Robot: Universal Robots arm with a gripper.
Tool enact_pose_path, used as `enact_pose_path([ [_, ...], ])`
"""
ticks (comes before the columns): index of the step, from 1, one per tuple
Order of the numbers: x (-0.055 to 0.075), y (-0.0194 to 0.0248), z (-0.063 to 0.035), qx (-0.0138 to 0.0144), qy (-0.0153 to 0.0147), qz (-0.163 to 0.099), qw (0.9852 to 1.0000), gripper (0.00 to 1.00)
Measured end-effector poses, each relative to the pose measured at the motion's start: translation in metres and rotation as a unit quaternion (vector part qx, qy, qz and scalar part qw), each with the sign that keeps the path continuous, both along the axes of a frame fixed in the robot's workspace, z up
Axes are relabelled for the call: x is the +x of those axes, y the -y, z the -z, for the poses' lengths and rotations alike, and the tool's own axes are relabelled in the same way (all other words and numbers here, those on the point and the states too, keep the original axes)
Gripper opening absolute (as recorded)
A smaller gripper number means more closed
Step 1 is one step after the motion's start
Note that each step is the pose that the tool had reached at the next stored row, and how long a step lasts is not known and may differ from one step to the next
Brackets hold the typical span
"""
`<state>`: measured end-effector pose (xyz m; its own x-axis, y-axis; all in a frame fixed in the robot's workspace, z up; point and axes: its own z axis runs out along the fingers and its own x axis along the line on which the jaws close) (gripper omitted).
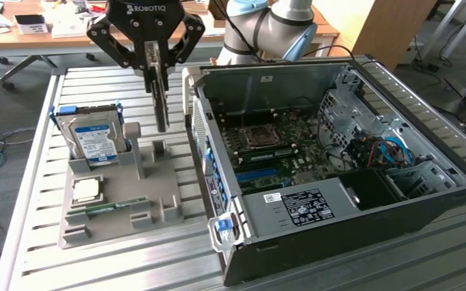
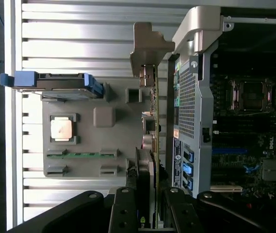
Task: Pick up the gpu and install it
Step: 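Pick up the gpu and move the gpu toward the slot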
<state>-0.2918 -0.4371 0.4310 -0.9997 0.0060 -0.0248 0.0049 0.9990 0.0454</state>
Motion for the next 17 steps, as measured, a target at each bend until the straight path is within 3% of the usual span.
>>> enact_pose_path([
  [17, 0.03, -0.0001, 0.0, 0.0005, 0.0, 0.0, 1.0, 0.27],
])
